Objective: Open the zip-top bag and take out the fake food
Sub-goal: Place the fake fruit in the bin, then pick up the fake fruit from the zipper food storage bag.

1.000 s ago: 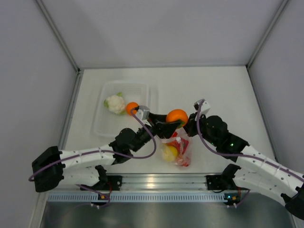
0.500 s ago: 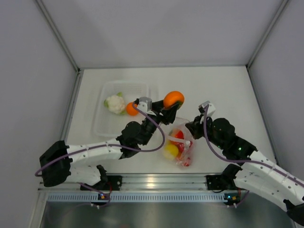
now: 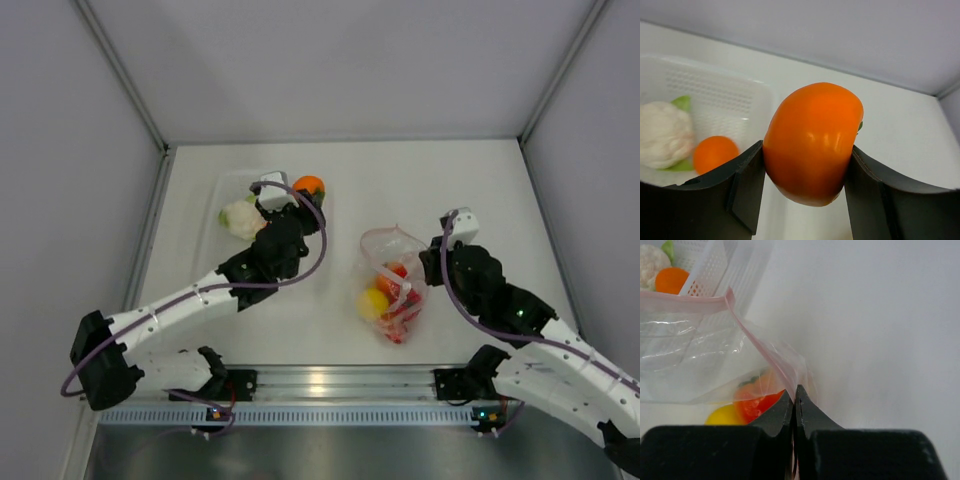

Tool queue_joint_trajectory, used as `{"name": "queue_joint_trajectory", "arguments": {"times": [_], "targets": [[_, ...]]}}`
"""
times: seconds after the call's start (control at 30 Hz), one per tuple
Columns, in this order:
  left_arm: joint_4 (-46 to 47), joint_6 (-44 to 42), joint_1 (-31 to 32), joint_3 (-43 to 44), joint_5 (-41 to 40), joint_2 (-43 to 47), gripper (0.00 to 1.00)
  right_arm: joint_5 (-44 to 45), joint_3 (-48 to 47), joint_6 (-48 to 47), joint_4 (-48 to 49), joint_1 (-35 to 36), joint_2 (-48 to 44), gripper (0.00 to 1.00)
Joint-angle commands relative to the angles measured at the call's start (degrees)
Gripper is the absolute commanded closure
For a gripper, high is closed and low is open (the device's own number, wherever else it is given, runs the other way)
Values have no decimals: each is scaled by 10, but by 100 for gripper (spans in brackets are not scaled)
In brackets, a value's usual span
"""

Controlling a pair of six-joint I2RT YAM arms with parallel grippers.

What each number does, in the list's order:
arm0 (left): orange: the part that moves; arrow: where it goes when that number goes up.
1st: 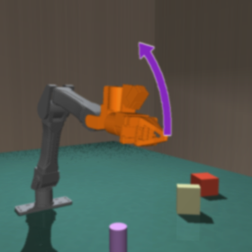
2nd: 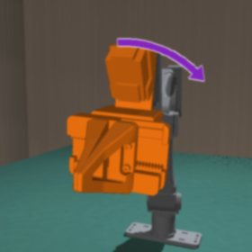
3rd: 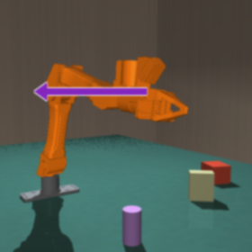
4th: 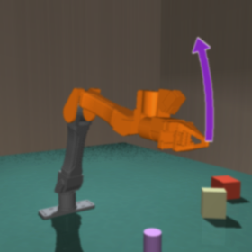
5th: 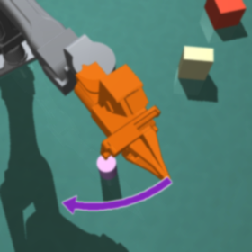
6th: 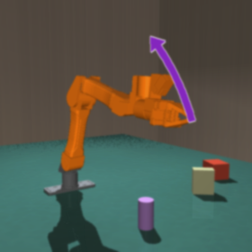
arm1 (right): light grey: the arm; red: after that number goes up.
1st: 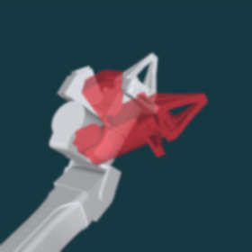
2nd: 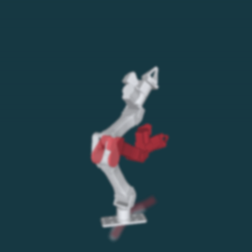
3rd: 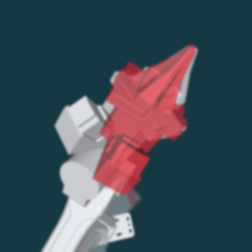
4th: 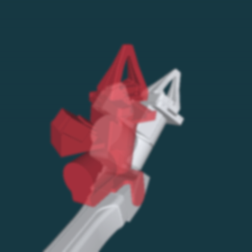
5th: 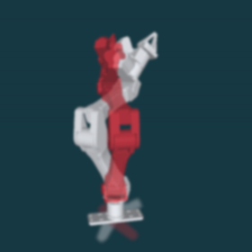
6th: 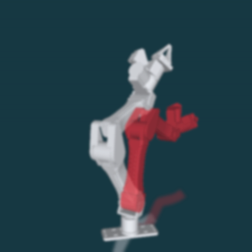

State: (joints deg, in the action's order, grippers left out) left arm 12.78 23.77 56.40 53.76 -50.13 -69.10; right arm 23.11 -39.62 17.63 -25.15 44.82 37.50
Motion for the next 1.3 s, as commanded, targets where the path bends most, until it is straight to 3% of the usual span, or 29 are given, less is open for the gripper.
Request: {"name": "queue_joint_trajectory", "arguments": {"times": [0.0,0.3,0.5,0.57,0.6,0.67,0.7,0.73,0.9,1.13,1.23,1.27], "targets": [[-207,130,-117,-14,69,36,100,70,-56,-6,-36,-3,-8,100],[-339,191,-262,-115,113,73,100,89,-98,-26,-71,-5,22,100],[-347,182,-285,-134,155,56,98,76,-104,-24,-72,-6,49,100],[-352,179,-286,-134,158,51,80,72,-107,-24,-71,-5,56,100],[-352,178,-288,-132,162,49,60,70,-108,-23,-69,-5,56,100],[-353,176,-287,-132,170,53,32,57,-107,-23,-56,-5,53,100],[-352,178,-288,-131,181,57,7,50,-106,-22,-52,-6,52,100],[-352,177,-288,-130,187,66,2,39,-107,-22,-48,-6,51,100],[-353,167,-287,-116,224,109,2,5,-107,-4,-18,-5,56,100],[-346,190,-273,-32,388,147,2,-70,-108,45,57,-6,89,100],[-346,189,-207,32,371,142,2,-91,-104,84,97,-6,115,100],[-346,184,-158,48,344,140,2,-96,-101,90,107,-5,122,100]]}}
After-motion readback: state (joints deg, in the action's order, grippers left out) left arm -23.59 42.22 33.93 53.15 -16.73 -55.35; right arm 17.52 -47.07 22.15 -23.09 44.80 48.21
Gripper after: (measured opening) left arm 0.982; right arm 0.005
